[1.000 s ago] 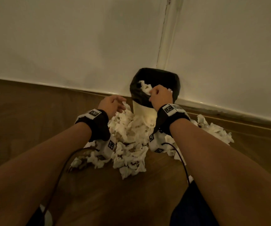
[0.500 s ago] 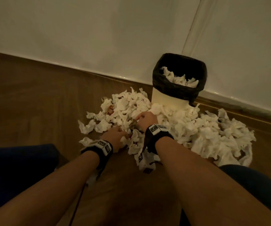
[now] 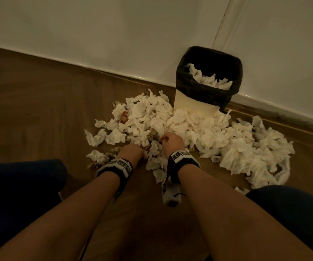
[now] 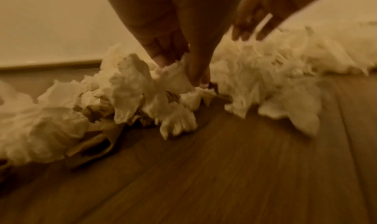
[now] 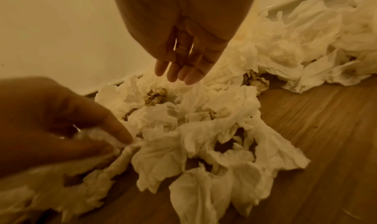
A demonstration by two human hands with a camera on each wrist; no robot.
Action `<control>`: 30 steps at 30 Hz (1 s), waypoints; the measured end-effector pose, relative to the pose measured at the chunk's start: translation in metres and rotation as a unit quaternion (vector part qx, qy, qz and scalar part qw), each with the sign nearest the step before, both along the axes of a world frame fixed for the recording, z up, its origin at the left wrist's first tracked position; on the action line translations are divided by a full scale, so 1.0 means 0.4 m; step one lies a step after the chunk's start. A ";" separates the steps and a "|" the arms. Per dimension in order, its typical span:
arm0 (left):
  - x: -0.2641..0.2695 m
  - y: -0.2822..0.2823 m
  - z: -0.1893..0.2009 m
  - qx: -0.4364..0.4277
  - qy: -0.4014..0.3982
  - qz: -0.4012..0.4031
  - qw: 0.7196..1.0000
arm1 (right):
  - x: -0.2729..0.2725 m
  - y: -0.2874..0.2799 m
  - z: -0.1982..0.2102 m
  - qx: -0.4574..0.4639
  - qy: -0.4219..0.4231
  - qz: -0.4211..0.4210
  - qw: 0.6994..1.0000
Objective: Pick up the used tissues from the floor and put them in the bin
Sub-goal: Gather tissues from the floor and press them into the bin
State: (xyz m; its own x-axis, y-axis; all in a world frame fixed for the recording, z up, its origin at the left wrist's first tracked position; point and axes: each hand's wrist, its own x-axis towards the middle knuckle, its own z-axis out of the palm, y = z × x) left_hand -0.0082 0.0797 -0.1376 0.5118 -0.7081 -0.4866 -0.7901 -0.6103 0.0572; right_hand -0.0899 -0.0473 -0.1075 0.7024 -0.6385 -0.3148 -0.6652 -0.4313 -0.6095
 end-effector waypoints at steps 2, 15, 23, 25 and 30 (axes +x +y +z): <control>0.018 0.003 0.017 -0.119 0.046 0.098 0.987 | -0.001 -0.001 -0.010 -0.008 0.009 0.005 1.000; 0.087 0.058 0.052 -0.464 0.261 0.503 0.681 | 0.014 0.063 -0.087 -0.149 0.193 0.297 0.923; 0.105 0.086 0.059 -0.442 0.420 0.569 0.552 | 0.044 0.065 -0.095 -0.139 0.178 0.285 0.932; 0.111 0.090 0.065 -0.422 0.403 0.566 0.582 | 0.057 0.062 -0.082 -0.127 0.183 0.267 0.938; 0.116 0.098 0.062 -0.420 0.434 0.572 0.555 | 0.070 0.049 -0.052 0.025 0.056 0.090 0.994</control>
State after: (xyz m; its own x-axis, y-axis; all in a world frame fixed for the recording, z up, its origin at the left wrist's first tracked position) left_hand 0.0380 0.1190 -0.1126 0.6913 -0.3243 -0.6457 0.6348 -0.1545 0.7571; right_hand -0.0618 -0.0277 -0.1284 0.7631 -0.4871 -0.4247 -0.6442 -0.5212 -0.5598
